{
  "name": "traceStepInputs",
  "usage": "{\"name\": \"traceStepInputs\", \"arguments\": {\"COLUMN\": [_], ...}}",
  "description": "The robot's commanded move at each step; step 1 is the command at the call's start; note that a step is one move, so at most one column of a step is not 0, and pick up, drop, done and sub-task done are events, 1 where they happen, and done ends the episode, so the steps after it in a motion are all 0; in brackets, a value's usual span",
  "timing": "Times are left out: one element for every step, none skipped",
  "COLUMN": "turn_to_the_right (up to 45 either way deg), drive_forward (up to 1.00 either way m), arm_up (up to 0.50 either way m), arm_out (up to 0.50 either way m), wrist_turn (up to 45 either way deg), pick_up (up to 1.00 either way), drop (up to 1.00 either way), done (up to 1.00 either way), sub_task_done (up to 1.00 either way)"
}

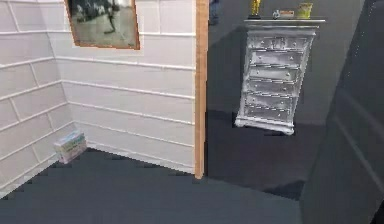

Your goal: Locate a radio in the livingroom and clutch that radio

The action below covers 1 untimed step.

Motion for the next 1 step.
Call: {"name": "traceStepInputs", "arguments": {"turn_to_the_right": [6.0], "drive_forward": [0.0], "arm_up": [0.0], "arm_out": [0.0], "wrist_turn": [0.0], "pick_up": [0.0], "drop": [0.0], "done": [0.0], "sub_task_done": [0.0]}}
